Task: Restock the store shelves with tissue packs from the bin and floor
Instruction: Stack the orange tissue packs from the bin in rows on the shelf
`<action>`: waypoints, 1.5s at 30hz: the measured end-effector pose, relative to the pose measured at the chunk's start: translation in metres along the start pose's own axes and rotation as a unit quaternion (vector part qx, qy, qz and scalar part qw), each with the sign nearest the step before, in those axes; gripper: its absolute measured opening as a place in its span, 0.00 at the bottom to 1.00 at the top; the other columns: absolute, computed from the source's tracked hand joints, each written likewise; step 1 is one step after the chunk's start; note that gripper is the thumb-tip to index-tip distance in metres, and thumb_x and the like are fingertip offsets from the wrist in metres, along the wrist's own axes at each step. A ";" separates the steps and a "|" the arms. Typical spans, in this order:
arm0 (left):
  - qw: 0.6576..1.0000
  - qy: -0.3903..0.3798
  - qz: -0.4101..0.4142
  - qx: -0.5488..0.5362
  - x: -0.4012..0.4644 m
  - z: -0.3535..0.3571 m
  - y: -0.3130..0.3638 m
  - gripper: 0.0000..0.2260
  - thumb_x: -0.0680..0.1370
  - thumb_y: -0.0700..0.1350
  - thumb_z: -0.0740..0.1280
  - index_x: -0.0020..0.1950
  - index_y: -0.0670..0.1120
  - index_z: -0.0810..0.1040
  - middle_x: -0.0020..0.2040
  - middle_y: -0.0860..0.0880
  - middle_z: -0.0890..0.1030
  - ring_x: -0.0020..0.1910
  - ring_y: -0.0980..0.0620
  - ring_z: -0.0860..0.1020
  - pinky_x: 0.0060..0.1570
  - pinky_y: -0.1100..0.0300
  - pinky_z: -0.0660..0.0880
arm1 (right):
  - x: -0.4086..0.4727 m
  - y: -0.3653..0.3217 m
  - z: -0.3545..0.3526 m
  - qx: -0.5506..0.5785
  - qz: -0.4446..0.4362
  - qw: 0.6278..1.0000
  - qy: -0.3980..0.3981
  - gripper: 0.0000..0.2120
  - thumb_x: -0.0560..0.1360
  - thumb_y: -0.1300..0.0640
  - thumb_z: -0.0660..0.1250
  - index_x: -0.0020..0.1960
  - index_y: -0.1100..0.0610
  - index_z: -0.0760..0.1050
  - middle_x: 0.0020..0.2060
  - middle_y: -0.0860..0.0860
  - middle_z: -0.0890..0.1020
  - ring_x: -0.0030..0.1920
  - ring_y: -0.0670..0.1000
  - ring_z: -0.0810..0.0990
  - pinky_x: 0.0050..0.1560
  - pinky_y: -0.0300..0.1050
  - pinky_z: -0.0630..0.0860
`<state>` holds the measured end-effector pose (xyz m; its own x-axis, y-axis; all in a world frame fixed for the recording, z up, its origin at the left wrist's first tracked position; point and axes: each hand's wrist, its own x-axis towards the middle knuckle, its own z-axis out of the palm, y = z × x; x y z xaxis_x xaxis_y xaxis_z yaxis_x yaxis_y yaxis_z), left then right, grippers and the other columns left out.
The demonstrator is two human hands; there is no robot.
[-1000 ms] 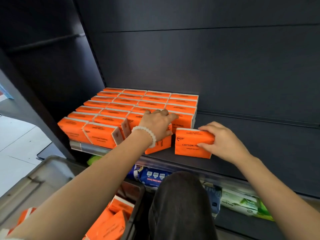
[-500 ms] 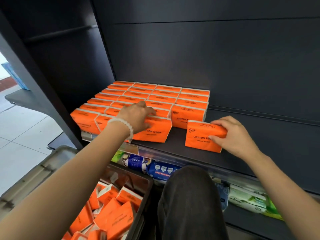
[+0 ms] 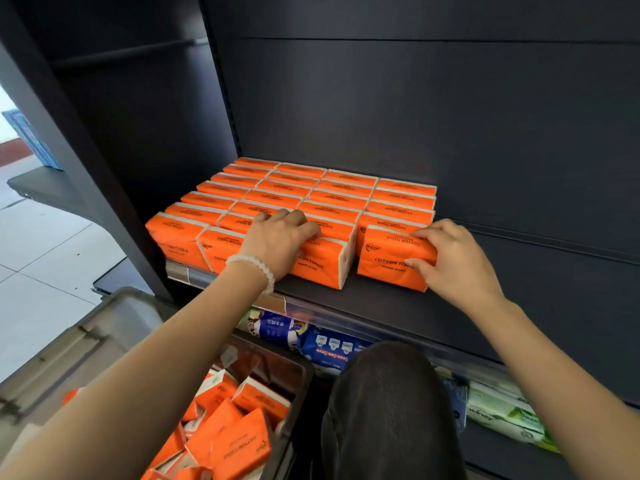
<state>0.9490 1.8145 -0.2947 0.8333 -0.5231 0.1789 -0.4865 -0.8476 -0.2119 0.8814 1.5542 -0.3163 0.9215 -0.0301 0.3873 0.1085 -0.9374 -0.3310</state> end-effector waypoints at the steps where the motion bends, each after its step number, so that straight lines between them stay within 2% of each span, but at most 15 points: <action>1: 1.000 0.010 0.002 0.000 0.001 0.003 0.000 0.19 0.76 0.46 0.65 0.67 0.55 0.68 0.64 0.50 0.71 0.65 0.47 0.68 0.60 0.50 0.65 | 0.003 -0.003 0.004 -0.007 -0.002 1.000 0.000 0.23 0.71 0.52 0.72 0.64 0.55 0.74 0.57 0.51 0.74 0.60 0.53 0.70 0.59 0.48 0.69; 5: 0.998 0.055 -0.013 -0.027 0.004 0.016 0.001 0.17 0.75 0.43 0.67 0.63 0.51 0.73 0.60 0.46 0.74 0.60 0.43 0.72 0.53 0.48 0.68 | 0.010 -0.007 0.024 -0.058 -0.036 0.997 0.027 0.22 0.67 0.54 0.76 0.58 0.59 0.78 0.50 0.54 0.77 0.53 0.58 0.74 0.52 0.53 0.73; 9: 0.995 0.091 0.001 -0.040 0.008 0.026 -0.002 0.16 0.67 0.39 0.74 0.53 0.47 0.80 0.47 0.44 0.79 0.45 0.41 0.79 0.41 0.49 0.73 | 0.010 -0.007 0.039 -0.080 -0.059 0.991 0.092 0.19 0.63 0.59 0.79 0.52 0.60 0.80 0.48 0.56 0.77 0.48 0.60 0.75 0.45 0.54 0.72; 13: 0.994 0.110 -0.006 -0.026 0.009 0.033 -0.004 0.17 0.60 0.39 0.78 0.47 0.48 0.82 0.40 0.46 0.80 0.36 0.43 0.79 0.36 0.53 0.74 | 0.010 -0.009 0.041 -0.090 -0.084 0.988 0.092 0.18 0.64 0.60 0.78 0.52 0.59 0.80 0.46 0.55 0.79 0.46 0.60 0.76 0.43 0.53 0.73; 15: 0.994 0.104 -0.011 -0.019 0.008 0.032 -0.003 0.17 0.63 0.39 0.77 0.49 0.48 0.81 0.41 0.46 0.80 0.38 0.43 0.80 0.38 0.52 0.74 | 0.010 -0.009 0.039 -0.101 -0.077 0.989 0.077 0.18 0.65 0.60 0.78 0.54 0.59 0.80 0.47 0.55 0.79 0.47 0.60 0.76 0.44 0.54 0.73; 17: 0.997 0.068 -0.014 -0.032 0.006 0.027 0.000 0.18 0.71 0.42 0.71 0.60 0.49 0.77 0.52 0.47 0.79 0.50 0.44 0.79 0.47 0.50 0.72 | 0.010 -0.013 0.035 -0.123 -0.071 0.988 0.055 0.19 0.67 0.58 0.76 0.56 0.59 0.80 0.49 0.55 0.79 0.50 0.60 0.76 0.47 0.55 0.73; 19: 0.999 0.019 -0.005 -0.037 0.001 0.022 -0.002 0.22 0.76 0.48 0.66 0.69 0.52 0.67 0.63 0.49 0.73 0.62 0.47 0.72 0.58 0.50 0.68 | 0.008 -0.019 0.029 -0.132 -0.061 0.989 0.026 0.20 0.70 0.55 0.73 0.61 0.58 0.77 0.53 0.54 0.78 0.55 0.59 0.74 0.52 0.55 0.70; 22: 0.999 -0.012 0.015 -0.038 -0.018 0.009 -0.007 0.25 0.78 0.53 0.63 0.73 0.52 0.61 0.70 0.50 0.67 0.69 0.49 0.65 0.66 0.50 0.63 | 0.000 -0.034 0.021 -0.100 -0.063 0.993 0.023 0.22 0.73 0.54 0.70 0.64 0.58 0.73 0.58 0.55 0.77 0.58 0.58 0.74 0.56 0.55 0.68; 25: 0.999 0.029 0.004 -0.046 -0.048 0.003 -0.015 0.21 0.78 0.53 0.62 0.71 0.51 0.65 0.67 0.49 0.70 0.67 0.47 0.68 0.63 0.50 0.65 | -0.013 -0.057 0.018 -0.058 -0.100 0.990 0.076 0.18 0.72 0.57 0.71 0.60 0.60 0.76 0.54 0.56 0.78 0.54 0.59 0.77 0.52 0.53 0.71; 28: 0.993 0.100 -0.008 -0.056 -0.089 0.006 -0.027 0.16 0.75 0.50 0.64 0.61 0.46 0.75 0.56 0.45 0.77 0.55 0.43 0.76 0.49 0.49 0.72 | -0.030 -0.090 0.025 -0.009 -0.146 0.984 0.099 0.14 0.71 0.57 0.72 0.56 0.60 0.78 0.50 0.54 0.79 0.51 0.56 0.78 0.51 0.50 0.72; 30: 0.989 0.133 -0.021 -0.057 -0.120 0.016 -0.039 0.14 0.73 0.50 0.64 0.55 0.44 0.78 0.50 0.44 0.79 0.47 0.41 0.79 0.41 0.49 0.75 | -0.041 -0.111 0.035 0.012 -0.173 0.980 0.097 0.14 0.72 0.57 0.71 0.56 0.60 0.78 0.50 0.54 0.79 0.51 0.55 0.78 0.50 0.51 0.73; 35: 0.989 0.080 -0.108 -0.061 -0.203 0.051 -0.067 0.18 0.71 0.53 0.58 0.52 0.45 0.78 0.46 0.45 0.80 0.42 0.43 0.79 0.35 0.53 0.76 | -0.061 -0.161 0.080 0.051 -0.239 0.968 0.051 0.14 0.73 0.52 0.65 0.54 0.60 0.78 0.49 0.53 0.79 0.49 0.56 0.78 0.47 0.52 0.76; 37: 0.986 0.061 -0.141 -0.067 -0.233 0.065 -0.076 0.14 0.72 0.52 0.63 0.52 0.46 0.78 0.47 0.46 0.80 0.44 0.43 0.79 0.38 0.52 0.76 | -0.067 -0.178 0.099 0.061 -0.250 0.966 0.026 0.16 0.74 0.50 0.62 0.54 0.59 0.78 0.49 0.53 0.79 0.49 0.56 0.78 0.47 0.52 0.76; 40: 0.975 0.044 -0.199 -0.086 -0.276 0.088 -0.089 0.13 0.70 0.48 0.73 0.52 0.46 0.79 0.47 0.45 0.80 0.46 0.42 0.80 0.40 0.51 0.76 | -0.076 -0.201 0.131 0.071 -0.276 0.959 -0.008 0.13 0.74 0.52 0.66 0.54 0.59 0.78 0.49 0.54 0.79 0.49 0.55 0.78 0.48 0.50 0.76; 45: 0.944 -0.028 -0.305 -0.121 -0.328 0.138 -0.102 0.15 0.70 0.49 0.73 0.54 0.45 0.79 0.48 0.44 0.80 0.47 0.40 0.79 0.38 0.49 0.76 | -0.090 -0.224 0.187 0.050 -0.292 0.951 -0.089 0.13 0.71 0.56 0.72 0.53 0.60 0.78 0.48 0.53 0.79 0.49 0.55 0.78 0.43 0.46 0.76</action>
<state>0.7610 2.0848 -0.4644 0.9871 0.0685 0.1450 0.0480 -0.9889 0.1405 0.8438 1.8315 -0.4377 0.7410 0.5520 0.3822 0.6474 -0.7385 -0.1885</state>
